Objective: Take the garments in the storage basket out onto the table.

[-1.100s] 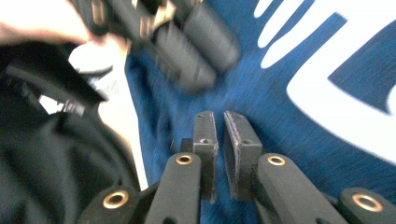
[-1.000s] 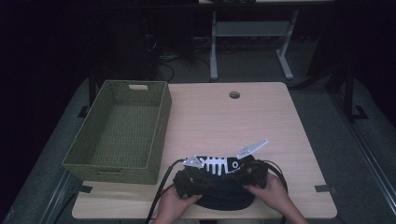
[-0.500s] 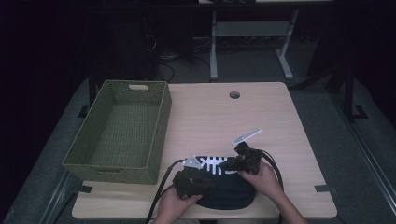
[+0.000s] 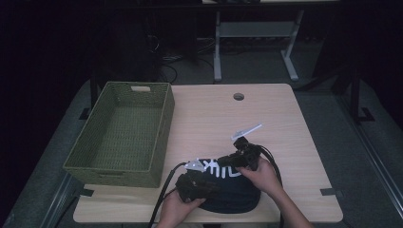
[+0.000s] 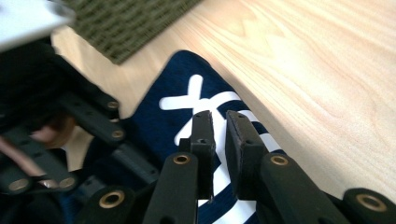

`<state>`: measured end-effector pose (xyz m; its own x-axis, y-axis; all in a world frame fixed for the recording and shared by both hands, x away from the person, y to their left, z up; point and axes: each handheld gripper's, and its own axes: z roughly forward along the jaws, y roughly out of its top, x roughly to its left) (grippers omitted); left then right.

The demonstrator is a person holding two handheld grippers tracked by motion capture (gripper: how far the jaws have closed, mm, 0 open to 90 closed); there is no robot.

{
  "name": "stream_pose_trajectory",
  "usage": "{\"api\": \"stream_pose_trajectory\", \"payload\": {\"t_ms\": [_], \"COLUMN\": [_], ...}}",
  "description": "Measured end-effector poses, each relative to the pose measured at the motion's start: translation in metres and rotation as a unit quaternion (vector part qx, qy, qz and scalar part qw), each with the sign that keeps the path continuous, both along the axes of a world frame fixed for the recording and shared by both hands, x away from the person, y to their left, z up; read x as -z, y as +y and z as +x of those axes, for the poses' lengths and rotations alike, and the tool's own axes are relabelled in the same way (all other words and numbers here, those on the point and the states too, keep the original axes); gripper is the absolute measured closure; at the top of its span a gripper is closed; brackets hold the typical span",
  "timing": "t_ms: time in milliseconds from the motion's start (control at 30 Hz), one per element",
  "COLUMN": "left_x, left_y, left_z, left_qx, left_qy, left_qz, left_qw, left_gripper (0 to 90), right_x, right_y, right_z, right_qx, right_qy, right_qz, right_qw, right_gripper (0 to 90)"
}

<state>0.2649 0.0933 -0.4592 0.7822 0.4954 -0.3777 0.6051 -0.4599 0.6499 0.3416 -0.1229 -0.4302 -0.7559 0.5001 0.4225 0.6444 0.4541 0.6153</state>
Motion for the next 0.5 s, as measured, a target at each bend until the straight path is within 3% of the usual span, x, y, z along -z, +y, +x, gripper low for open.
{"api": "stream_pose_trajectory", "payload": {"t_ms": [233,500], "left_x": [0.001,0.0], "left_y": [0.0,0.0], "left_z": [0.0,0.0], "left_qx": [-0.003,-0.003], "left_qy": [0.003,0.003], "left_qz": [-0.004,-0.003], "left_qw": [1.0,1.0], "left_gripper": [70.0,69.9], "right_x": [0.02,0.013], "right_y": [0.011,0.0], "right_z": [0.007,0.004], "right_qx": [0.002,0.007], "right_qy": [0.015,0.015], "right_qz": [-0.051,-0.004], "right_qw": [0.9986,0.9998], "right_gripper": [85.7,79.2]}}
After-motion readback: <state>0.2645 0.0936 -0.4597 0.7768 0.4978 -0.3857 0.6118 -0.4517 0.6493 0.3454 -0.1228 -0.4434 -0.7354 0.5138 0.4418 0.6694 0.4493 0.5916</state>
